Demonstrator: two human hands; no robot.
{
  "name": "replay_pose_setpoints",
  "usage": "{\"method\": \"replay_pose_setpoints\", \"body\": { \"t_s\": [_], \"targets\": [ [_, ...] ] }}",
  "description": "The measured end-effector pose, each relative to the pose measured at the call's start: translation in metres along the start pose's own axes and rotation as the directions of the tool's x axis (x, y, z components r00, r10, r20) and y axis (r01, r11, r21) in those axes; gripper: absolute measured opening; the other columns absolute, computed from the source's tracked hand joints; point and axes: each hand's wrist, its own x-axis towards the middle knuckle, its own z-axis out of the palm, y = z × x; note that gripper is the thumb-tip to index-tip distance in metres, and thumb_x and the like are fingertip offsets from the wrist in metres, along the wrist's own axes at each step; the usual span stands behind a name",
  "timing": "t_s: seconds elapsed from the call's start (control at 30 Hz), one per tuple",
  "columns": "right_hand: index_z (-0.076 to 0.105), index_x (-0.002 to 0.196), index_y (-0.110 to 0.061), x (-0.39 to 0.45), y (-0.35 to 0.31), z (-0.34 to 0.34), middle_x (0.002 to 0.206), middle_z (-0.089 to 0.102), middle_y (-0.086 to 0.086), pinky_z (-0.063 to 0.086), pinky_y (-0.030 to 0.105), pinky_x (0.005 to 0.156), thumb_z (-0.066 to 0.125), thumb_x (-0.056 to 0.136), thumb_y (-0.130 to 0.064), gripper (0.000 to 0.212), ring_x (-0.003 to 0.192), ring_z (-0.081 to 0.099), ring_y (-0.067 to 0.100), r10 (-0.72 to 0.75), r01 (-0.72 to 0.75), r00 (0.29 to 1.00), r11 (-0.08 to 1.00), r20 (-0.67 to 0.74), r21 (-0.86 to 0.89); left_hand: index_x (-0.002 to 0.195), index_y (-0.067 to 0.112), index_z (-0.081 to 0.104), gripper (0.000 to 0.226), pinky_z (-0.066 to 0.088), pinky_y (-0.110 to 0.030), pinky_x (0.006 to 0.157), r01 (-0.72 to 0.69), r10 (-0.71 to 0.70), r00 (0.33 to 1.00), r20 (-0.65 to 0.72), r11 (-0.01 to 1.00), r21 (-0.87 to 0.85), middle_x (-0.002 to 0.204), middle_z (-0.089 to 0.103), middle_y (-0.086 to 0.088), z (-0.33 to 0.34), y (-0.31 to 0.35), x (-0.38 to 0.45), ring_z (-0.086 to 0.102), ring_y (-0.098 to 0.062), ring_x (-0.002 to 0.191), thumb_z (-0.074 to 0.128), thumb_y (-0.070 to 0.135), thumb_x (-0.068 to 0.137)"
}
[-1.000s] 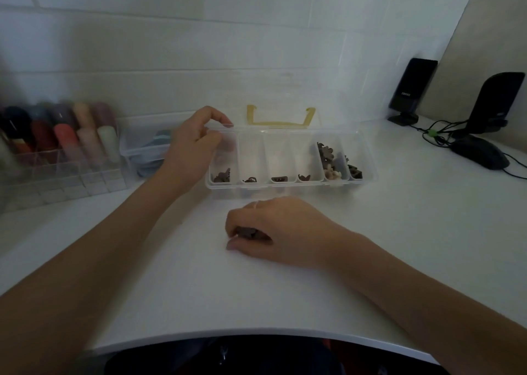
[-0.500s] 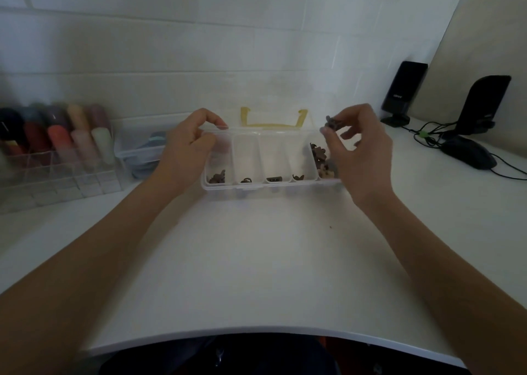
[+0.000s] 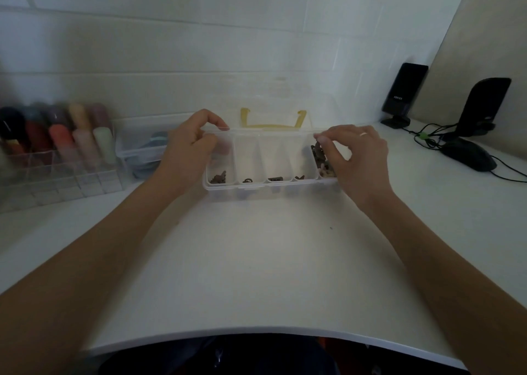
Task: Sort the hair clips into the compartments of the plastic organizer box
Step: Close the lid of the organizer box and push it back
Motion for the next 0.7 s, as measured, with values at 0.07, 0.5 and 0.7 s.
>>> {"method": "replay_pose_setpoints", "body": {
  "t_s": [0.07,0.5,0.7],
  "targets": [
    [0.074,0.097,-0.029,0.0,0.001,0.003,0.112,0.063,-0.008,0.026,0.031,0.087,0.048,0.093,-0.038,0.027,0.106,0.049,0.019,0.016,-0.015,0.999,1.0,0.037,-0.024,0.088,0.016,0.057,0.029,0.025,-0.014,0.043,0.012,-0.012,1.0,-0.002,1.0,0.011,0.044,0.044,0.013,0.0,-0.001,0.0,0.032,-0.003,0.043,0.041,-0.007,0.08],
    [0.052,0.126,-0.024,0.011,0.023,-0.003,0.131,0.057,-0.002,0.034,0.04,0.111,0.04,0.094,-0.053,0.045,0.118,0.056,0.014,0.493,-0.685,0.712,0.332,0.5,0.648,0.102,0.023,0.055,0.031,0.042,-0.011,0.064,0.163,-0.153,0.986,0.072,0.972,-0.168,0.09,0.056,0.008,0.004,-0.001,-0.001,0.052,-0.001,0.074,0.042,-0.001,0.087],
    [0.062,0.112,-0.014,0.014,0.02,-0.007,0.113,0.065,0.004,0.042,0.041,0.103,0.044,0.093,-0.052,0.046,0.114,0.058,0.023,0.528,-0.749,0.602,0.113,0.599,0.653,0.146,0.033,0.017,0.079,0.046,-0.007,0.076,0.282,-0.293,0.956,0.02,0.901,-0.329,0.122,0.05,0.001,0.014,0.003,0.001,0.054,-0.002,0.09,0.044,-0.01,0.085]
  ]
}}
